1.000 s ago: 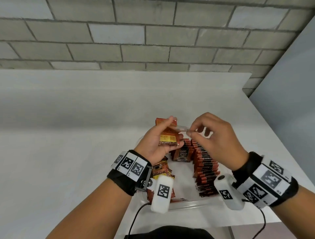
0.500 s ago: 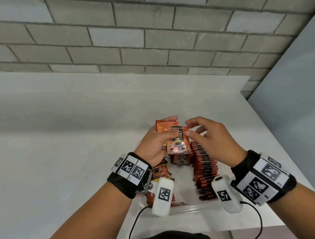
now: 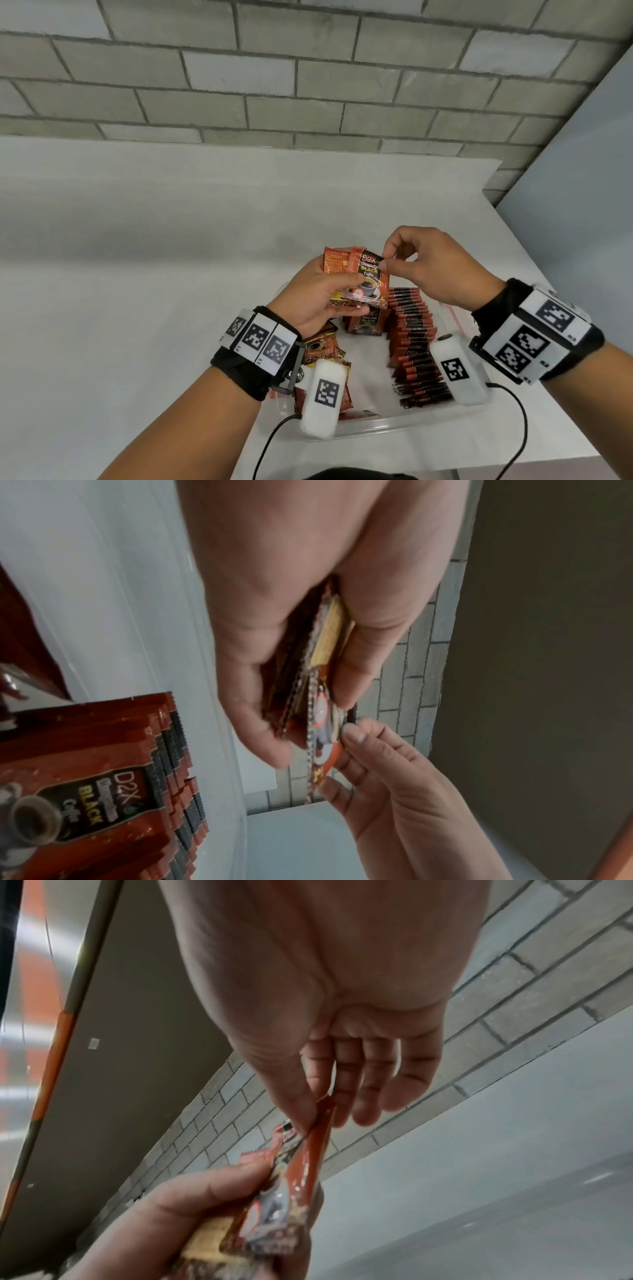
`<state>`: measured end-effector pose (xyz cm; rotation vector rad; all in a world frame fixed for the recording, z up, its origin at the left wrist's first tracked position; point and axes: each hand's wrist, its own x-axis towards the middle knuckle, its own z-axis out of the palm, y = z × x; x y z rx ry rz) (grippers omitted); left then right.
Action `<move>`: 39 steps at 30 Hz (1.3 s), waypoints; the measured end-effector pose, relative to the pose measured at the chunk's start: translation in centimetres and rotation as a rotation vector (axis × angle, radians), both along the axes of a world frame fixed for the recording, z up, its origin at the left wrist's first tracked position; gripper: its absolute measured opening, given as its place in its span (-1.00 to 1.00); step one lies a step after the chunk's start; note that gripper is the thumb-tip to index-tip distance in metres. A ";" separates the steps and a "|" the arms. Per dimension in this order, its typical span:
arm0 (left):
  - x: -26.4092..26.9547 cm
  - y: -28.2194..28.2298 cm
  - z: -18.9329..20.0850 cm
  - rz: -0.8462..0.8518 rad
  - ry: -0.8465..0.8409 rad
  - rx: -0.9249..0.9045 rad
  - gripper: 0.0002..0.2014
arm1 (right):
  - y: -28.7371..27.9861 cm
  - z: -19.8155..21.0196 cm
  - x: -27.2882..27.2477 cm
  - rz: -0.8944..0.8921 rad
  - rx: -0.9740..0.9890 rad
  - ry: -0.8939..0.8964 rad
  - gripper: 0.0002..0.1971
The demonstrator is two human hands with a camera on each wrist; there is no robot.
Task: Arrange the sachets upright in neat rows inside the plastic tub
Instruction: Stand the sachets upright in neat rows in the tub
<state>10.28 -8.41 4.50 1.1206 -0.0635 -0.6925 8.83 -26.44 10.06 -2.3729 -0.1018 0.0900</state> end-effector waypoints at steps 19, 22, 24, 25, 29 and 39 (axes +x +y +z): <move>1.2 2.0 0.1 0.362 0.114 -0.001 -0.80 | -0.1 -3.8 -0.1 0.299 -0.566 0.245 -0.88; 1.0 2.1 0.2 0.371 0.125 -0.017 -0.77 | 0.3 -4.4 0.1 0.341 -0.669 0.242 -0.90; 0.8 2.2 0.2 0.372 0.128 -0.028 -0.78 | 0.6 -4.7 0.2 0.381 -0.733 0.227 -0.88; 0.8 2.3 0.2 0.373 0.129 -0.031 -0.78 | 0.7 -4.8 0.3 0.392 -0.758 0.223 -0.88; 0.6 2.5 0.2 0.387 0.138 -0.021 -0.81 | 1.0 -5.3 0.3 0.389 -0.847 0.237 -0.87; 0.4 2.3 0.1 0.373 0.132 -0.008 -0.79 | 1.5 -4.9 0.4 0.358 -0.910 0.248 -0.95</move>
